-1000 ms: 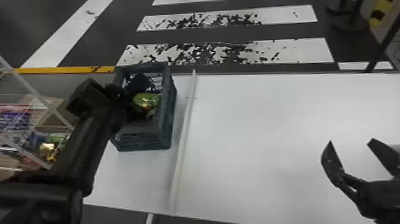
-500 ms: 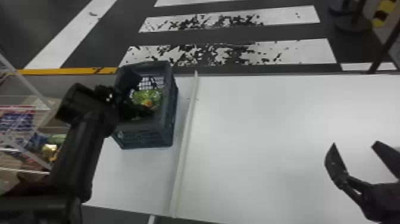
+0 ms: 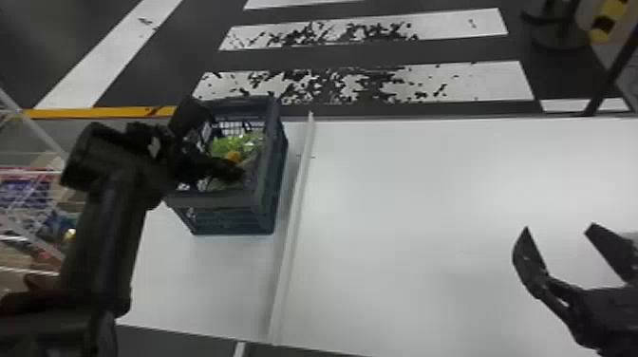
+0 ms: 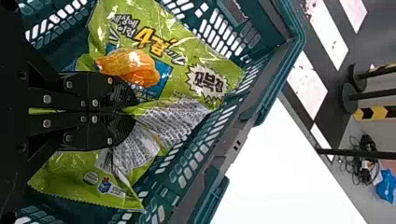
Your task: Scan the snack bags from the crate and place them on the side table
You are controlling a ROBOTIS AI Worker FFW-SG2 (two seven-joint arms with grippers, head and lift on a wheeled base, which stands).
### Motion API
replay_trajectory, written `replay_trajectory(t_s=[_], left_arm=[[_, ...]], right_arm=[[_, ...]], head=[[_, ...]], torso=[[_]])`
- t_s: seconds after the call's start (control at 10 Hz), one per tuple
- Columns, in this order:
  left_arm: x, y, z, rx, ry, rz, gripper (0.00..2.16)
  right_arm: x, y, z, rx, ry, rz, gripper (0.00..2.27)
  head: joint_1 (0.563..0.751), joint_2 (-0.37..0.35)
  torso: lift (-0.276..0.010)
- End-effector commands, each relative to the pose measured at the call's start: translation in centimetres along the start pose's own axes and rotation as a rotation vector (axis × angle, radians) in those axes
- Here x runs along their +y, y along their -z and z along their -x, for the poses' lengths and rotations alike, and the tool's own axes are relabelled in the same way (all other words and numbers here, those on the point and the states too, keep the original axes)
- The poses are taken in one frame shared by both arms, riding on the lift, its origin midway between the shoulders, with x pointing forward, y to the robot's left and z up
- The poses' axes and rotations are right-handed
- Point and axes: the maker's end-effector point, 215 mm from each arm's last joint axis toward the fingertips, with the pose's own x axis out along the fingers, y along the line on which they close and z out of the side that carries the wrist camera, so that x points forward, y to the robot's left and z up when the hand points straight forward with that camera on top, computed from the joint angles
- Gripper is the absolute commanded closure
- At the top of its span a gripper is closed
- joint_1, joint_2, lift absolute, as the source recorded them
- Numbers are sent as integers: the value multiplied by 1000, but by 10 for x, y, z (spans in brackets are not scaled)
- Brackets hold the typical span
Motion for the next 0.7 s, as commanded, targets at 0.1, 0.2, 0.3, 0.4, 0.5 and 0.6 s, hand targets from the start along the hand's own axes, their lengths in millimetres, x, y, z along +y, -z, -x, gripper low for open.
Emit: replay_trajectory(t_s=[0.1,0.2,0.3,0.4,0.5,0.6], left_arm=[[5,-3,14,-22,13,-22,2138],[8,-6,21,-34,15,-20,2135],[13,-7,30,-56,15,-9,2138],[14,-9,37,-75,24,-1,2138],[17,-9,44,-101,28,11,2138],[20,-11,52,-139,30,24,2135]], right_arm=[[0,2,-2,2,-1,-2,66],[0,4,-3,7,0,-2,66],[0,5,-3,10,0,-4,66],[0,4,-4,8,-1,-5,66],[2,8,-4,18,-2,-10,66],[5,6,-5,15,-6,-13,66]], head=[[695,189],[695,192],[695,195],[695,197],[695,202],[695,209]], torso=[[-94],[-94],[-94],[-94],[-94],[-94]])
